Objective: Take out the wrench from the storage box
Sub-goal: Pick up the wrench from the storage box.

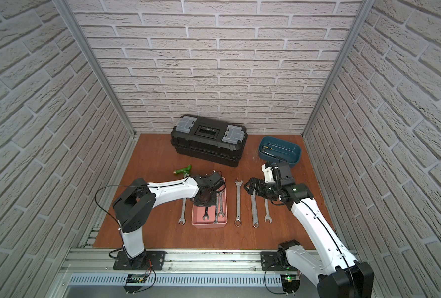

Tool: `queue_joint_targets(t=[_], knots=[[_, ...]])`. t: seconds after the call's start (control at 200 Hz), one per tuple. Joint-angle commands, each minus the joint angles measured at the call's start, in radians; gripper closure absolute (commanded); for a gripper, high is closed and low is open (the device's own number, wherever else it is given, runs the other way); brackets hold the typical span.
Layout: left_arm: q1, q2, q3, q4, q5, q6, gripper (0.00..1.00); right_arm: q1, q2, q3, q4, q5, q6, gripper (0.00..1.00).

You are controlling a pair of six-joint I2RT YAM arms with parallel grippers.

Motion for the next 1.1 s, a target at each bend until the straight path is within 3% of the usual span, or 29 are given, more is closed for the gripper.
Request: queue_joint_targets(t=[0.0,0.89,1.095], knots=[[-0.016,-0.003,0.040,-0.071,-0.020,0.002,1.00,-0.013,-0.012,-0.010,0.029,-0.016,0.001,0.00],[0.003,-0.144,0.283,-0.413,-0.119,0.111,1.00,-0.020,-0.017,-0.002,0.042,-0.030,0.014,0.00],[0.059,-0.242,0.198,-0.434,-0.113,0.140,1.00,-0.020,0.002,0.001,0.055,-0.048,0.020,0.00]])
